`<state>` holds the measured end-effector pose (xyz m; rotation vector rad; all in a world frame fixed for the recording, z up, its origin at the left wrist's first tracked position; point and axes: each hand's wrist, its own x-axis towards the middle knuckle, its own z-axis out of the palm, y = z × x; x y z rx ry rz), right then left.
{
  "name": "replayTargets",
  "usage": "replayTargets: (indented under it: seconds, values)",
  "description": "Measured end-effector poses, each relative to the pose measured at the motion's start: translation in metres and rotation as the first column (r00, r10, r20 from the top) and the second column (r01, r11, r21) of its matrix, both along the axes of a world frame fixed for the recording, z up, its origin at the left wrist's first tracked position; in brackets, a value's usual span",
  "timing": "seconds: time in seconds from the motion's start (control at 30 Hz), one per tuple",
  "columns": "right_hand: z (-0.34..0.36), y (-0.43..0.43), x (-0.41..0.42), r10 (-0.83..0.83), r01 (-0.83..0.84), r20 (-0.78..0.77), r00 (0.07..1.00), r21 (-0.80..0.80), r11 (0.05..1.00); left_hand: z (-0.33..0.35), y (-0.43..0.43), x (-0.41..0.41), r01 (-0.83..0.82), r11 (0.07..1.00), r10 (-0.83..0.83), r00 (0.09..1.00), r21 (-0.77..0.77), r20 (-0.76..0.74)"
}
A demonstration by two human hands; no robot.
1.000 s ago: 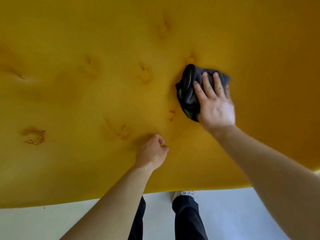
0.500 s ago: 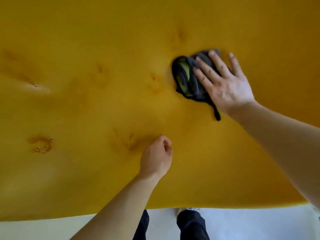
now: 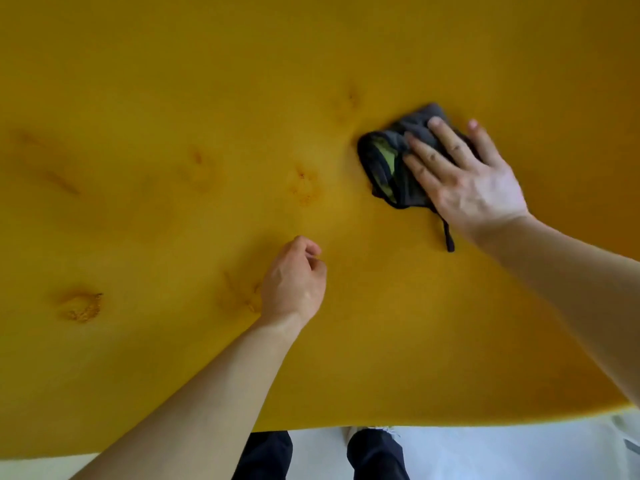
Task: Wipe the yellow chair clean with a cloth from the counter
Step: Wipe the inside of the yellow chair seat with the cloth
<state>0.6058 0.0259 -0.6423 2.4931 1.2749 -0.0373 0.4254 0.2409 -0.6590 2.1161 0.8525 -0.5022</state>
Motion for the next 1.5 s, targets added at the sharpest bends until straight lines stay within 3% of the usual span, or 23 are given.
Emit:
replayTargets:
  seconds: [0.07,0.13,0.2,0.3,0.37,0.43,0.5,0.57,0.67,0.77,0.83,0.93,1.0,1.07,1.17,1.27,1.33,1.43,1.5]
  values:
    - [0.000,0.001,-0.028,-0.171,0.172,-0.037,0.985,0.024,0.985,0.001,-0.009,0.001,0.034,0.999,-0.034,0.999,-0.022,-0.008]
    - [-0.013,-0.008,-0.096,-0.287,0.294,-0.177,0.941,0.016,0.956,0.001,-0.023,0.001,0.083,0.991,-0.084,0.996,-0.102,-0.005]
    - [-0.016,-0.016,-0.159,-0.324,0.331,-0.334,0.885,-0.038,0.943,0.001,-0.040,0.000,0.112,0.964,-0.124,0.992,-0.241,-0.035]
    - [0.004,-0.019,-0.189,-0.394,0.345,-0.513,0.762,-0.193,0.918,0.003,-0.072,-0.012,0.094,0.905,-0.161,0.978,-0.414,-0.130]
    - [0.027,-0.023,-0.177,-0.446,0.345,-0.584,0.678,-0.282,0.895,0.005,-0.092,-0.017,0.047,0.911,-0.120,0.981,-0.409,-0.153]
    - [0.053,-0.030,-0.165,-0.476,0.362,-0.559,0.679,-0.308,0.880,0.006,-0.112,-0.016,-0.048,0.935,-0.025,0.980,-0.351,-0.200]
    - [0.083,-0.042,-0.154,-0.511,0.462,-0.414,0.754,-0.220,0.859,0.008,-0.130,-0.008,-0.139,0.956,0.067,0.961,-0.258,-0.269]
    - [0.105,-0.062,-0.144,-0.554,0.563,-0.217,0.804,-0.021,0.826,0.010,-0.148,0.000,-0.194,0.959,0.126,0.944,-0.204,-0.305]
    - [0.129,-0.092,-0.131,-0.587,0.566,-0.007,0.809,0.273,0.778,0.014,-0.169,0.016,-0.376,0.859,0.278,0.912,-0.346,-0.300]
    - [0.137,-0.123,-0.128,-0.661,0.573,0.086,0.745,0.425,0.701,0.023,-0.187,0.037,-0.387,0.785,0.273,0.917,-0.483,-0.290]
    - [0.132,-0.140,-0.130,-0.712,0.606,0.047,0.701,0.487,0.629,0.032,-0.193,0.063,-0.391,0.769,0.301,0.920,-0.505,-0.253]
    - [0.121,-0.151,-0.133,-0.763,0.730,-0.249,0.597,0.564,0.387,0.052,-0.191,0.122,-0.438,0.727,0.459,0.883,-0.529,-0.100]
    - [0.116,-0.151,-0.134,-0.748,0.773,-0.379,0.545,0.572,0.273,0.066,-0.193,0.155,-0.487,0.700,0.554,0.832,-0.523,-0.033]
    - [0.114,-0.150,-0.135,-0.739,0.772,-0.409,0.536,0.591,0.233,0.073,-0.206,0.160,-0.453,0.766,0.533,0.844,-0.455,0.056]
    - [0.114,-0.154,-0.136,-0.695,0.785,-0.484,0.532,0.590,0.189,0.071,-0.241,0.114,-0.240,0.902,0.309,0.939,-0.358,0.150]
    - [0.114,-0.156,-0.137,-0.638,0.786,-0.541,0.547,0.595,0.169,0.063,-0.261,0.043,-0.069,0.956,0.116,0.982,-0.287,0.152]
    - [0.116,-0.155,-0.136,-0.620,0.783,-0.558,0.551,0.602,0.154,0.065,-0.263,0.026,-0.051,0.956,0.087,0.990,-0.289,0.112]
    - [0.117,-0.154,-0.136,-0.602,0.764,-0.558,0.571,0.630,0.140,0.083,-0.264,0.083,-0.184,0.890,0.274,0.947,-0.418,0.166]
    - [0.117,-0.155,-0.136,-0.586,0.755,-0.564,0.582,0.642,0.131,0.108,-0.262,0.143,-0.369,0.737,0.540,0.826,-0.567,0.164]
